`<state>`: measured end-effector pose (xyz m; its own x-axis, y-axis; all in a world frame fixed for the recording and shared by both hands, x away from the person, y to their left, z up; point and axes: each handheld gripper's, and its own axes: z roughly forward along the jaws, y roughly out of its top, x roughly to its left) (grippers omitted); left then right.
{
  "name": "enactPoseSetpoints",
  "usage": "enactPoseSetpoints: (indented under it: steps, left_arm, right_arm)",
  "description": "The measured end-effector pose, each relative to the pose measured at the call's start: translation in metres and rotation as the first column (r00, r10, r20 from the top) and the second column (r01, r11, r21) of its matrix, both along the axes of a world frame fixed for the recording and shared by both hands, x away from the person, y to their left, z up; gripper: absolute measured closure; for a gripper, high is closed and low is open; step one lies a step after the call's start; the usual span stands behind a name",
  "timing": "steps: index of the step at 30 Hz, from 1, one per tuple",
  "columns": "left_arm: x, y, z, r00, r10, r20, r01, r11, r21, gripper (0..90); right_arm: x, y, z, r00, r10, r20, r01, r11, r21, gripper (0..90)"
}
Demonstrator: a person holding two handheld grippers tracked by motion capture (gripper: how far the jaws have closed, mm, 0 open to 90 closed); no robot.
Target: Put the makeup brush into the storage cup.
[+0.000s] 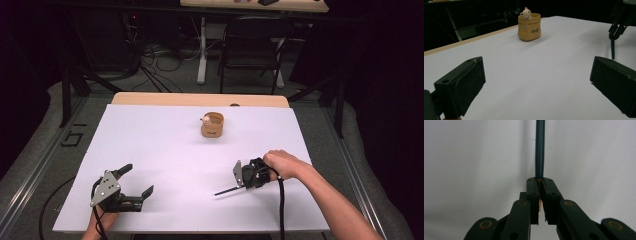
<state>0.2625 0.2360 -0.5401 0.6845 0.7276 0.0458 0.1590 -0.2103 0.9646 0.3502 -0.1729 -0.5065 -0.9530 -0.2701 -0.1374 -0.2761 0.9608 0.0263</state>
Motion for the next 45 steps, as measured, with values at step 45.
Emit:
enactPoseSetpoints:
  steps: [45]
  left_arm:
    - [0.033, -0.105, 0.054, 0.9273, -0.267, -0.262, 0.351, 0.865, 0.359, 0.3]
  right_arm:
    - [-0.001, 0.017, 0.022, 0.9965, -0.023, 0.081, 0.022, 1.0, 0.017, 84.8]
